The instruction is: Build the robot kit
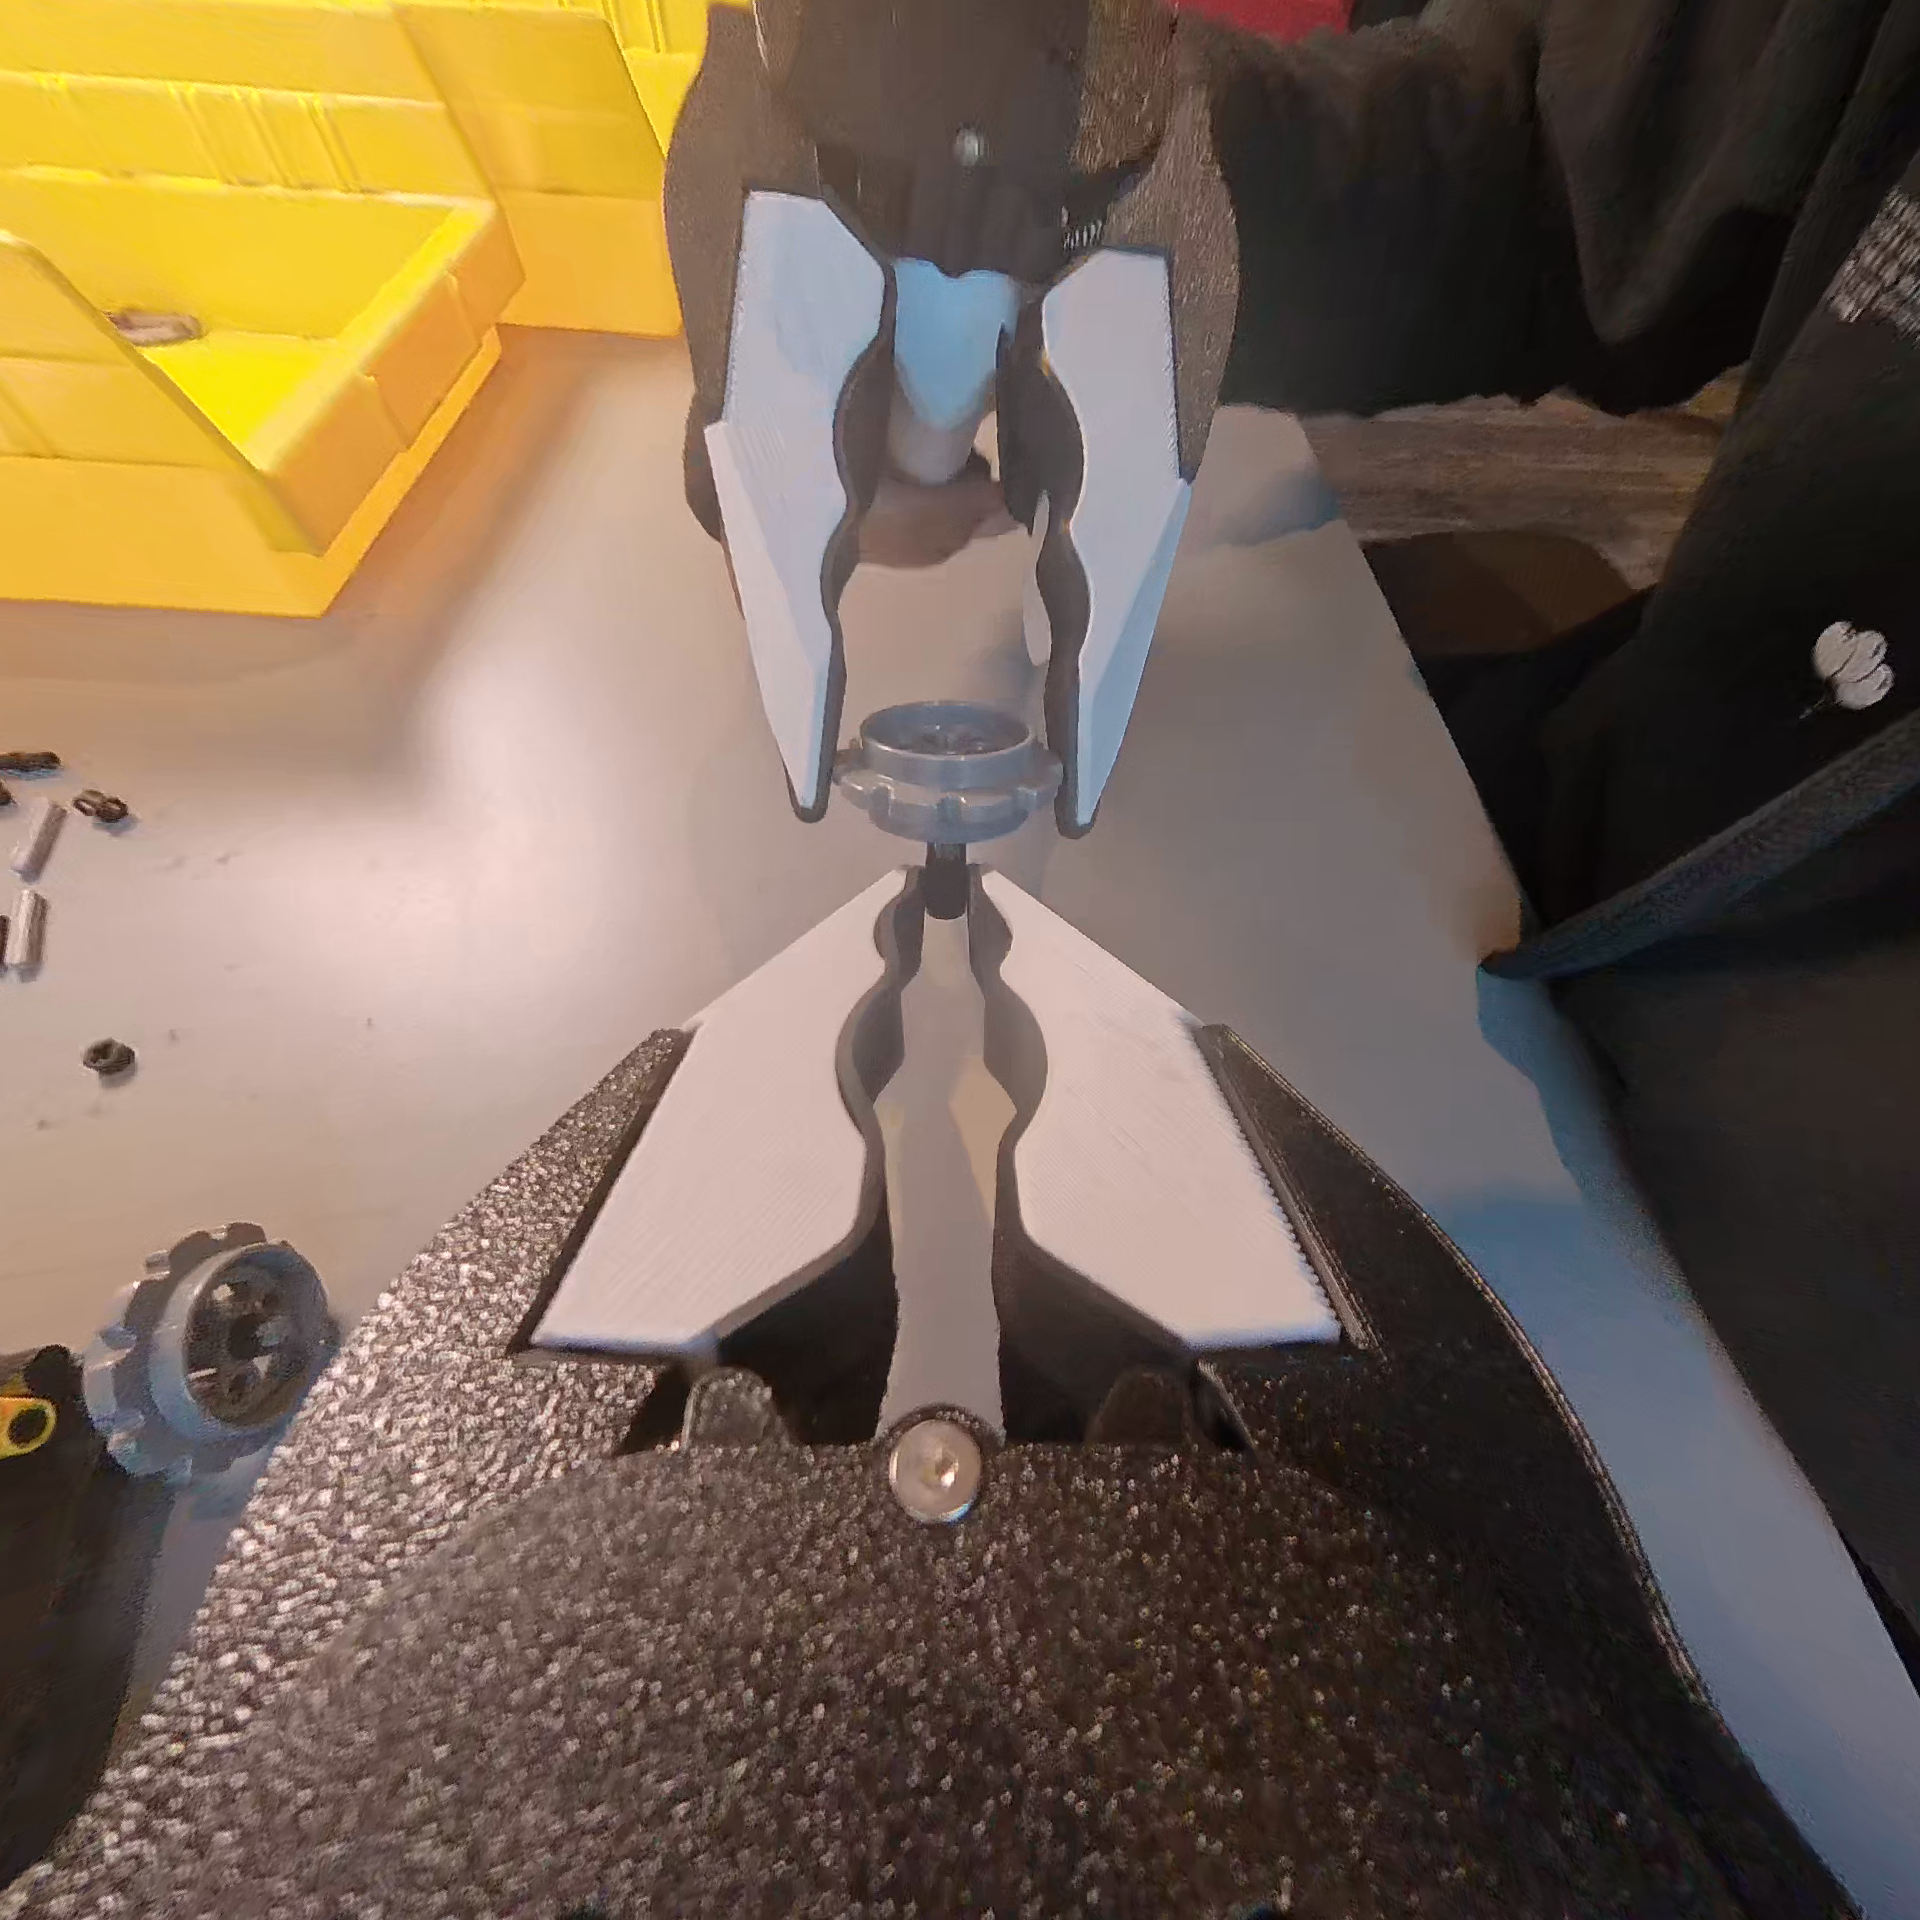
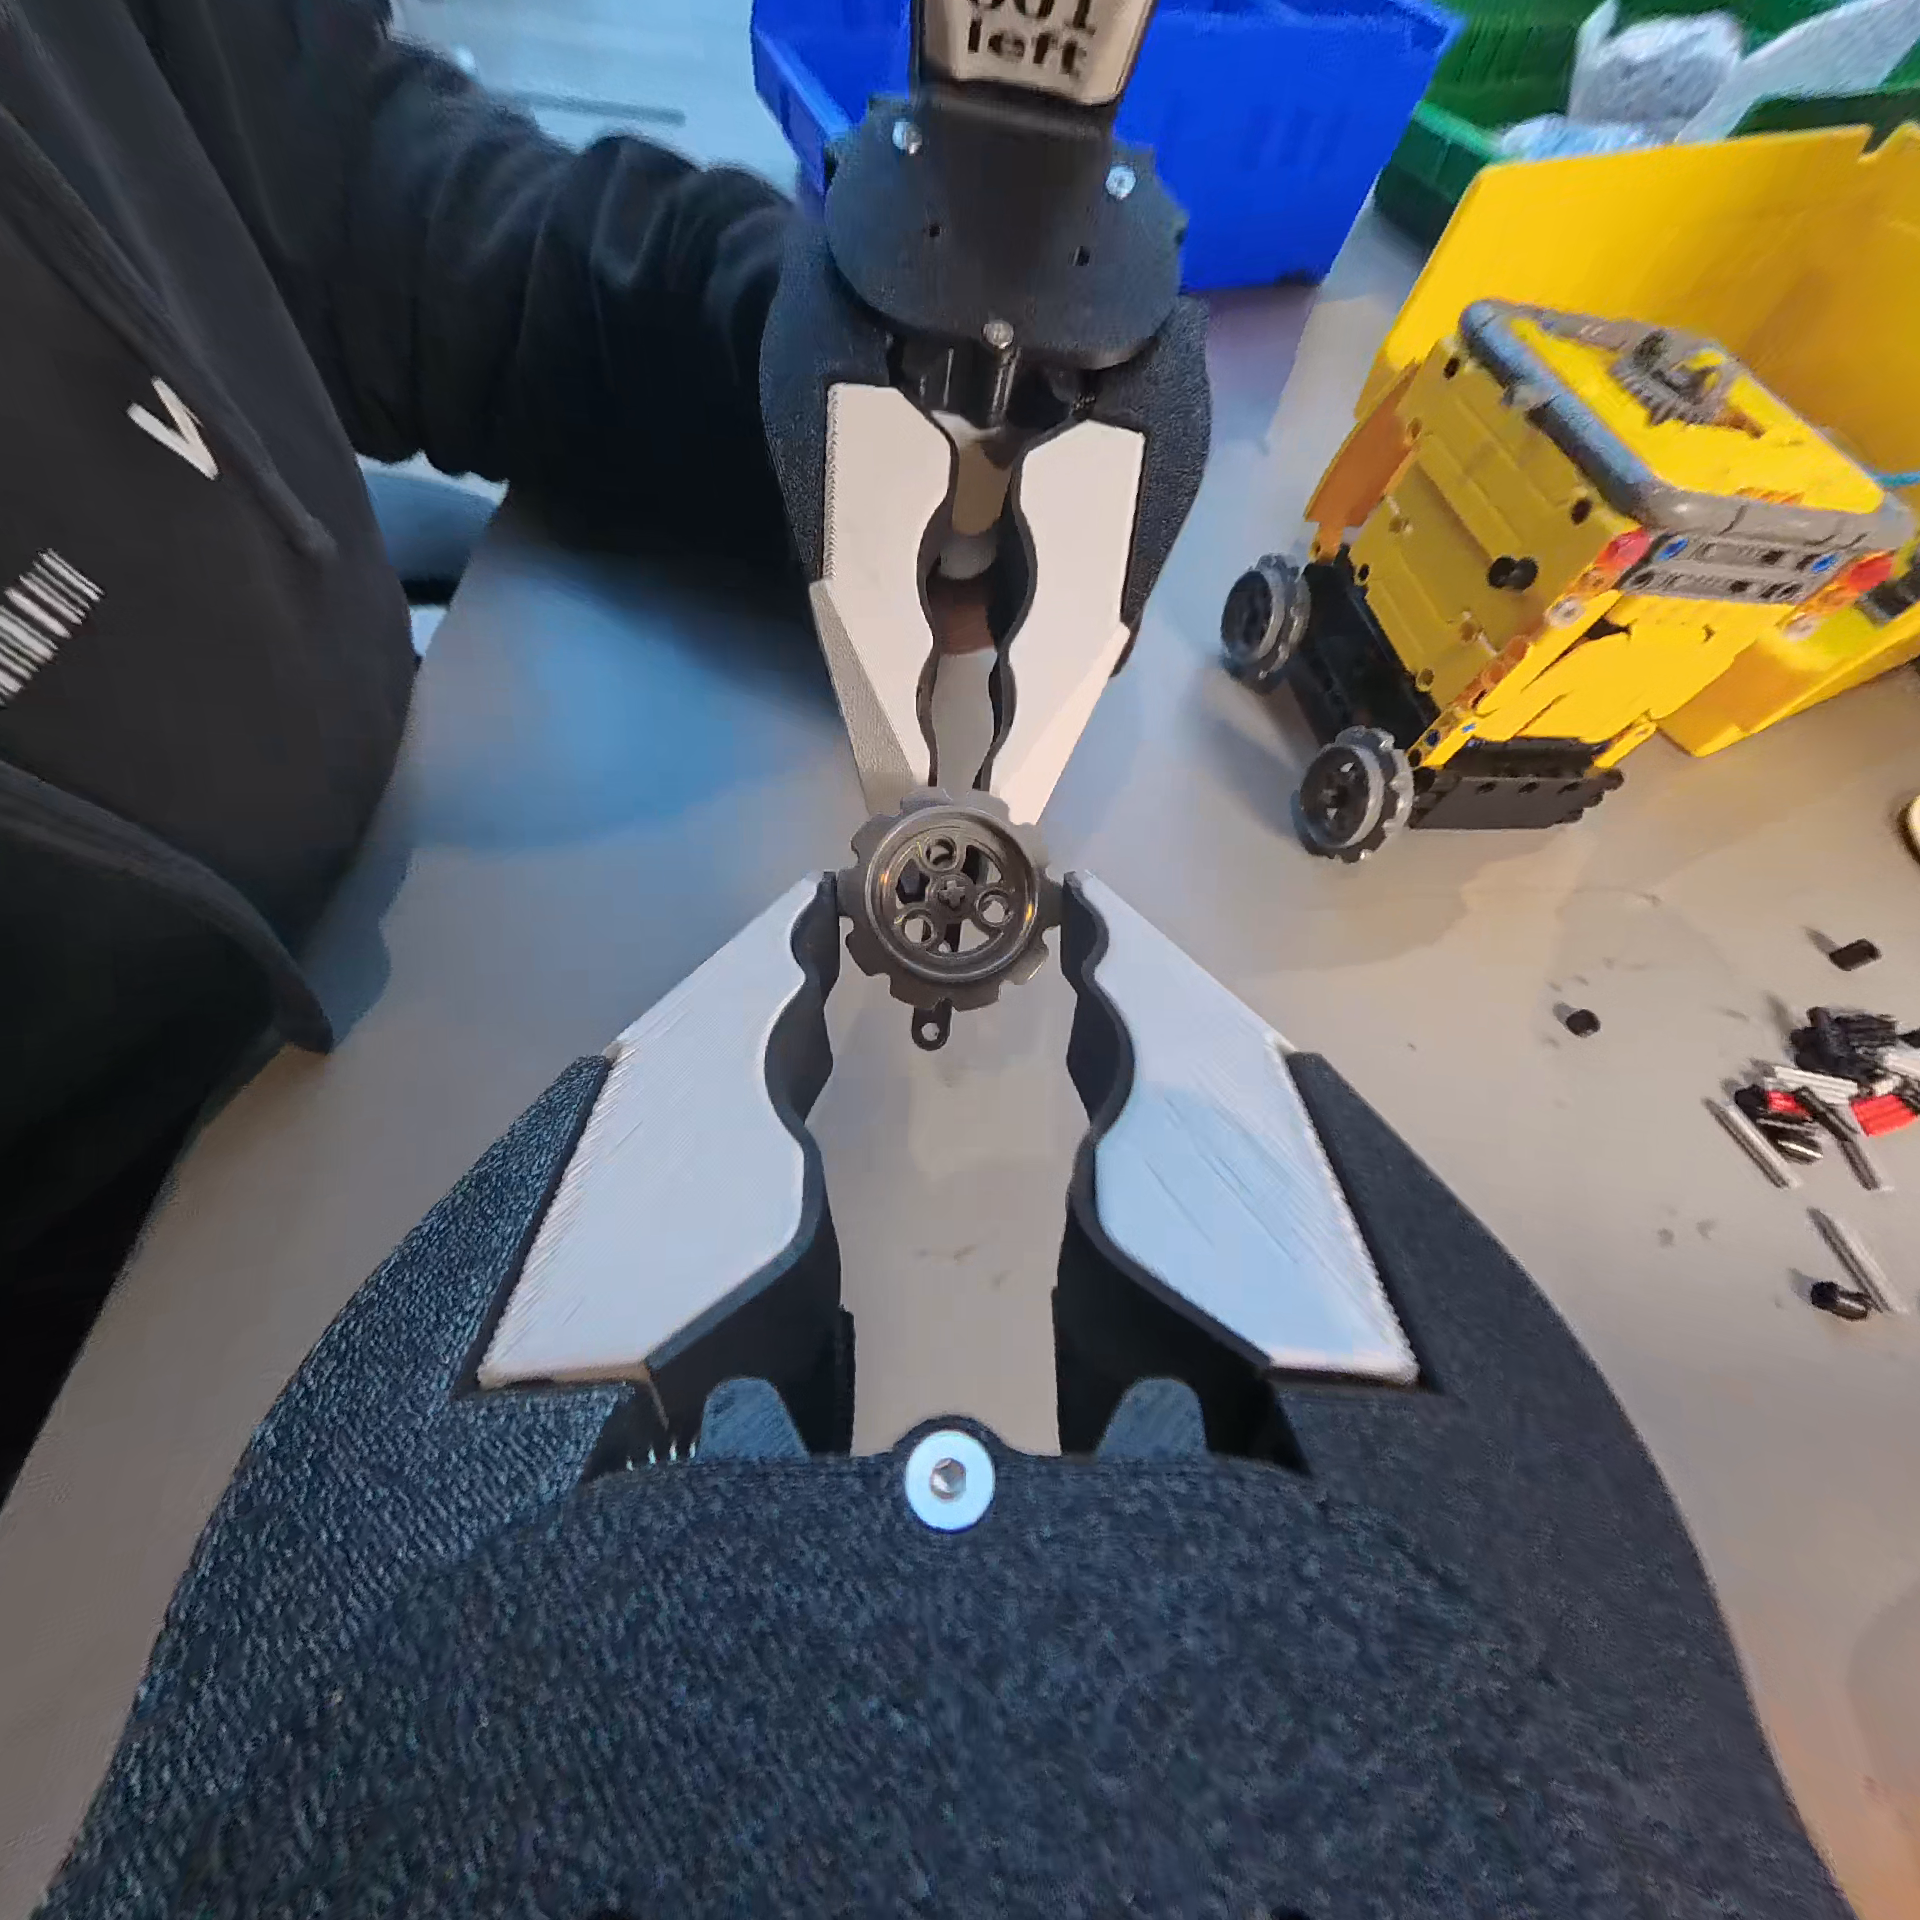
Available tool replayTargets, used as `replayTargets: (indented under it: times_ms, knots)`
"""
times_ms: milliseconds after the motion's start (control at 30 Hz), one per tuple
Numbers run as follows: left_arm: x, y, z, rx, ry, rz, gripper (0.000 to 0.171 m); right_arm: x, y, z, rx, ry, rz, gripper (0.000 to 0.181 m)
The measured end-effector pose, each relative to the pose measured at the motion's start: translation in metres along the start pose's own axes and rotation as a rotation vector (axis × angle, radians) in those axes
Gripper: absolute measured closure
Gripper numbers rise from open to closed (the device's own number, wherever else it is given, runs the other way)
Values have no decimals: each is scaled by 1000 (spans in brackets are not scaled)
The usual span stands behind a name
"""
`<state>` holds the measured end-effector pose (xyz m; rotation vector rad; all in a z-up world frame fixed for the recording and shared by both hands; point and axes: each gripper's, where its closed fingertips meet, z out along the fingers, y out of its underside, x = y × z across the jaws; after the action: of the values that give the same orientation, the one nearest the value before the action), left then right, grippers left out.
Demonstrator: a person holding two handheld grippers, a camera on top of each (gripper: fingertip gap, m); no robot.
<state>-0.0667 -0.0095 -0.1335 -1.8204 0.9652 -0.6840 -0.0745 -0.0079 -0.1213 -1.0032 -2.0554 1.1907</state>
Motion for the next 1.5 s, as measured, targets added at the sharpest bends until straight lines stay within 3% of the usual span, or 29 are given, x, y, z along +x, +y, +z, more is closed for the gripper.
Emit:
replayTargets:
  times_ms: [100, 233, 433, 500, 767, 1500]
  knots:
    - [0, -15, -9, 84, 0, -7, 166, 2, -14, -9, 132, -6, 44, 139]
    - [7, -32, -13, 183, 31, -24, 143, 1, -37, -20, 323, -49, 151, 139]
    - [13, -56, -20, 321, 105, -113, 153, -1, -53, -23, 475, -112, 230, 139]
    - [10, -60, -23, 349, 90, -132, 164, 1, -53, -22, 489, -114, 239, 139]
    - [-2, -52, -23, 254, -107, 27, 166, 8, -50, -15, 493, -46, 235, 139]
    - [-11, -52, -34, 247, -126, -12, 167, 18, -55, -13, 500, -26, 197, 140]
